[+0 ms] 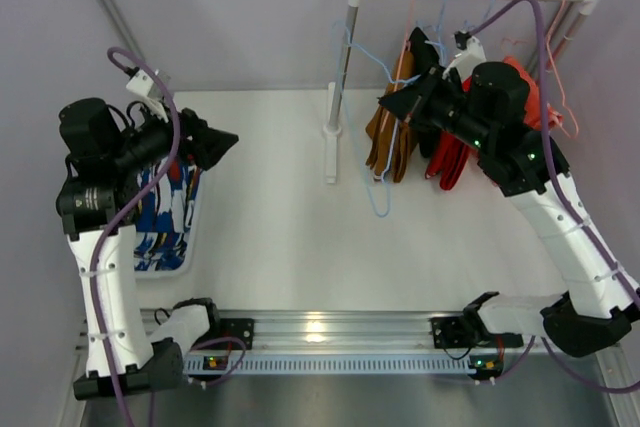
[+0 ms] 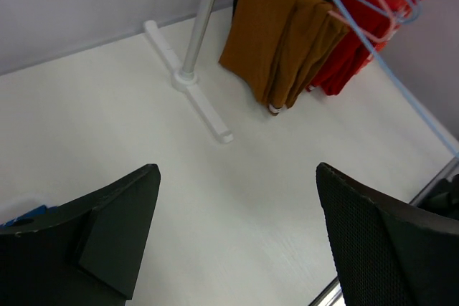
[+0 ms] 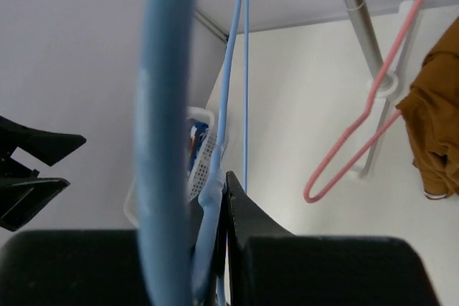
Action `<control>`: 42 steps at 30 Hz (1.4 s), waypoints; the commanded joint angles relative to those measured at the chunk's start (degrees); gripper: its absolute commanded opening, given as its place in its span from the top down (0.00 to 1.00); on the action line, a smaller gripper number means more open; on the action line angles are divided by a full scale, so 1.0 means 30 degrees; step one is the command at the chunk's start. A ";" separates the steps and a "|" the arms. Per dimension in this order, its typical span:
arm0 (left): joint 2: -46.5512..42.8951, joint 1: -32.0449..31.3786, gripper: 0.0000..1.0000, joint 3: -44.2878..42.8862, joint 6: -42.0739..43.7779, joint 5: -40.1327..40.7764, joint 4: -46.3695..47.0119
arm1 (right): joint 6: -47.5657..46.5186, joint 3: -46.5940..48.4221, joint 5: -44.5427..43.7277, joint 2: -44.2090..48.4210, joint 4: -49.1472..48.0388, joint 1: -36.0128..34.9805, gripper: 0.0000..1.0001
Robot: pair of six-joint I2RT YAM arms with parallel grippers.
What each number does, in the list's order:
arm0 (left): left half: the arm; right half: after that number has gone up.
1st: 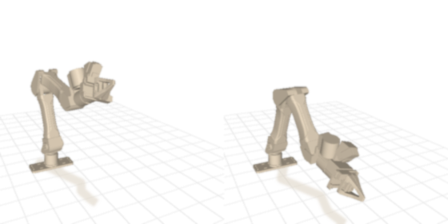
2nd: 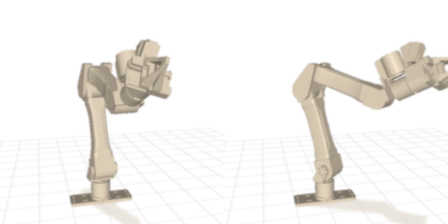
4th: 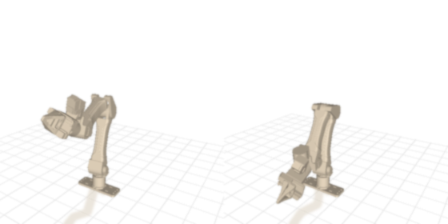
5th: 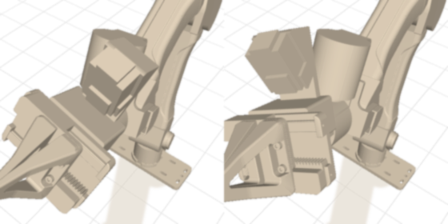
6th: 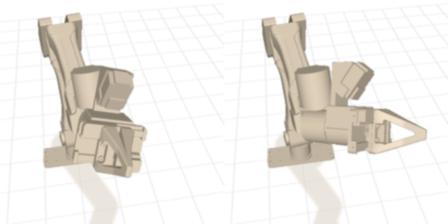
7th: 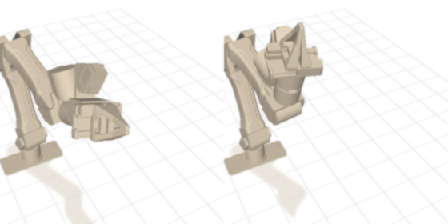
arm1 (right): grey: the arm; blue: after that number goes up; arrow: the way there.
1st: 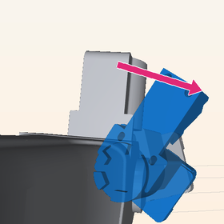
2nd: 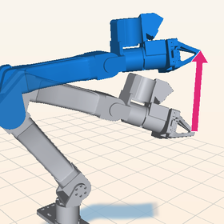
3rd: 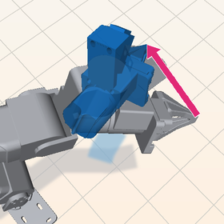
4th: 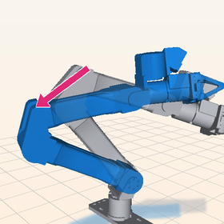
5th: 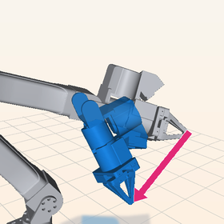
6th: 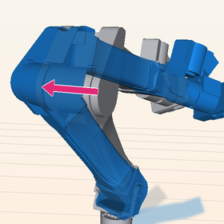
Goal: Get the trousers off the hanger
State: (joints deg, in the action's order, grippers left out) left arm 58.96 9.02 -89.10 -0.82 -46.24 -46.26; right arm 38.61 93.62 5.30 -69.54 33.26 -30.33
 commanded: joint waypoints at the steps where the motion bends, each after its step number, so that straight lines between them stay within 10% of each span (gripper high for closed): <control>1: 0.0677 -0.0832 0.06 -0.1353 -0.3202 -0.2720 0.1764 | 0.0460 0.1397 0.0198 -0.1105 -0.1036 -0.1343 1.00; 7: 0.1791 -0.7498 0.12 -0.2964 -0.3041 0.2775 0.1274 | 0.0403 0.4734 -0.1061 -0.4093 -0.1095 -0.3393 1.00; 32: 0.4106 -1.3288 0.30 -0.0563 -0.3096 1.3652 0.3495 | 0.0460 1.0540 -0.5312 -1.1274 -0.1417 -0.6795 1.00; 40: 0.5248 -1.3465 0.56 -0.1032 -0.3652 1.3773 0.3321 | 0.0489 1.0218 -0.5049 -1.1040 -0.1417 -0.6825 1.00; 42: 0.5279 -1.3493 0.76 -0.1062 -0.3798 1.3481 0.3262 | 0.0460 1.0014 -0.5019 -1.0981 -0.1504 -0.6825 1.00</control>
State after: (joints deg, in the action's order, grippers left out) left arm 74.59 -31.33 -90.54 -11.49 -6.57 -38.89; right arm 39.66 122.34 -9.72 -104.66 32.16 -49.50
